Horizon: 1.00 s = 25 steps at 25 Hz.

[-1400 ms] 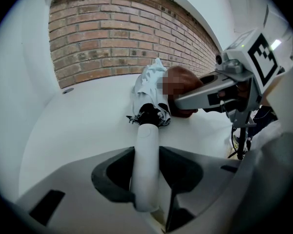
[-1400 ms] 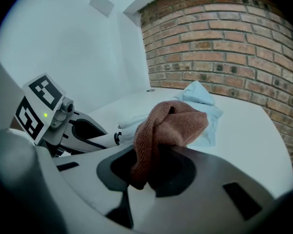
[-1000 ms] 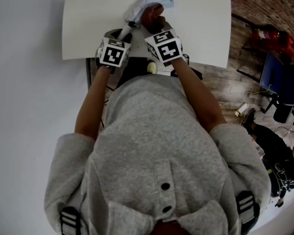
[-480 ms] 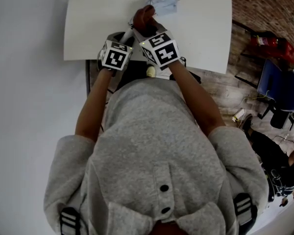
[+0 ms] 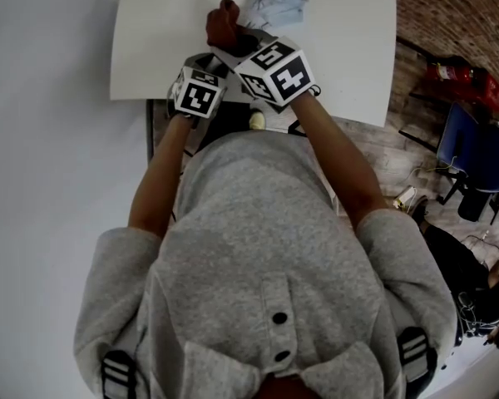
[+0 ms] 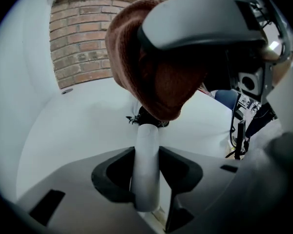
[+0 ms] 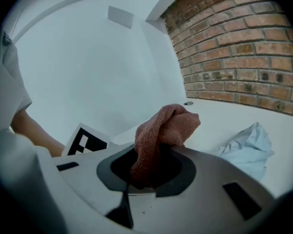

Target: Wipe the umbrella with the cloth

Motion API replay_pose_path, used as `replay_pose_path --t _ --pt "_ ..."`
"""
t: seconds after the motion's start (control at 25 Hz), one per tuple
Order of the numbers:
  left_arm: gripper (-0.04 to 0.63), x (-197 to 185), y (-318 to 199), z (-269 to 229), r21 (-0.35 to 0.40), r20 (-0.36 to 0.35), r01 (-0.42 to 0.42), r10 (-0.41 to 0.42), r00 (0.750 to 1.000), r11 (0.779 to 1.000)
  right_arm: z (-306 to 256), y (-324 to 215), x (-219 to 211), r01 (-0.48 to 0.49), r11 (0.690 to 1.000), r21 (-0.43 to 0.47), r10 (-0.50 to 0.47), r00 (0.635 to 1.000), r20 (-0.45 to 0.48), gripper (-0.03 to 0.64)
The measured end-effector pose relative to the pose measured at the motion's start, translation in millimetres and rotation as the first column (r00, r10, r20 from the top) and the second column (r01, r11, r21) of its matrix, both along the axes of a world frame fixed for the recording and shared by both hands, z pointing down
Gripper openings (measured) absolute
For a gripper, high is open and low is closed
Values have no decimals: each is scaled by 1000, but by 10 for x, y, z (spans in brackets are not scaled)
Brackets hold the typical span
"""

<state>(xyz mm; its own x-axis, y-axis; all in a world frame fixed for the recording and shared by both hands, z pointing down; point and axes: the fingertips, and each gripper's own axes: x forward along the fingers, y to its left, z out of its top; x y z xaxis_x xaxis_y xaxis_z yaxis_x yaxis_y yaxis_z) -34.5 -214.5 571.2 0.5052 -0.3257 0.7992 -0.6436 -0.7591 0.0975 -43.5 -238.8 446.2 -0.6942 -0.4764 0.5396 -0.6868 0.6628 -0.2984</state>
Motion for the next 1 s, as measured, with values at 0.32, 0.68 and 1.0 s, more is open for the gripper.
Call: replay_pose_path --t 0.32,0.68,1.0 --pt "153 13 -26 5 -2 2 -1 1 1000 1000 -44 -221 307 -38 985 -167 73 975 210 83" --pt "153 12 -52 -11 -5 5 -6 6 1000 1000 270 -469 887 -83 969 -235 111 988 110 83" --pt "153 12 -25 9 -10 3 -8 8 1000 1000 361 -552 1060 -77 987 -139 62 993 -104 83"
